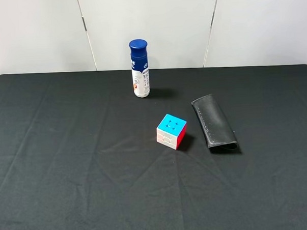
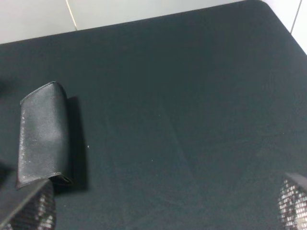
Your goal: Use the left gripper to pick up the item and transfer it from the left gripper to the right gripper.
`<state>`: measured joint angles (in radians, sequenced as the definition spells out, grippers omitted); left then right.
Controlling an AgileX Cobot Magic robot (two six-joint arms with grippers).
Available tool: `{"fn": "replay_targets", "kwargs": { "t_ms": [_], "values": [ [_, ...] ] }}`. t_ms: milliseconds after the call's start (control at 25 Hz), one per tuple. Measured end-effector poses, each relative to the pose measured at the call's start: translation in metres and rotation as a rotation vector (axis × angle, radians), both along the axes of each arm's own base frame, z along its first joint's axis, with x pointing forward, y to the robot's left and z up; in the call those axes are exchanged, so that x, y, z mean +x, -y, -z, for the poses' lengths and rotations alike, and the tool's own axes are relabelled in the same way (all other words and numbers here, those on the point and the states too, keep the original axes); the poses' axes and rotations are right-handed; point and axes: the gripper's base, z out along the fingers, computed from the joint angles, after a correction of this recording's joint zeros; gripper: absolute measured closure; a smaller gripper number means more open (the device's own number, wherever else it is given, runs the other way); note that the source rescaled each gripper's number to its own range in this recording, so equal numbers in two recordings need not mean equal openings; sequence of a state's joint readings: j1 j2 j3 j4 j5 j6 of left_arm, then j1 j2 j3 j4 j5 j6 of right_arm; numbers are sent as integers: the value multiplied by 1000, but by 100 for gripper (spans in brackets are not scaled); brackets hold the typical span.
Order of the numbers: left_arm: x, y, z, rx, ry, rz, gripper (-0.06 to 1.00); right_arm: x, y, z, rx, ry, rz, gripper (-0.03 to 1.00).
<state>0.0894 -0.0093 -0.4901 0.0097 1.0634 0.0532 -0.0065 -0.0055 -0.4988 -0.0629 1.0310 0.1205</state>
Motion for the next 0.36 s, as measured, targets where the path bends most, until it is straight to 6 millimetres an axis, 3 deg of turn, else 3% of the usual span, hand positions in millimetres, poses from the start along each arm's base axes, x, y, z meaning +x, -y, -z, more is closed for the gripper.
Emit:
{"fn": "replay_targets", "kwargs": {
  "t_ms": [360],
  "values": [
    [0, 0, 0, 0, 0, 0, -1, 0, 0, 0, 0, 0, 0, -3]
  ]
}}
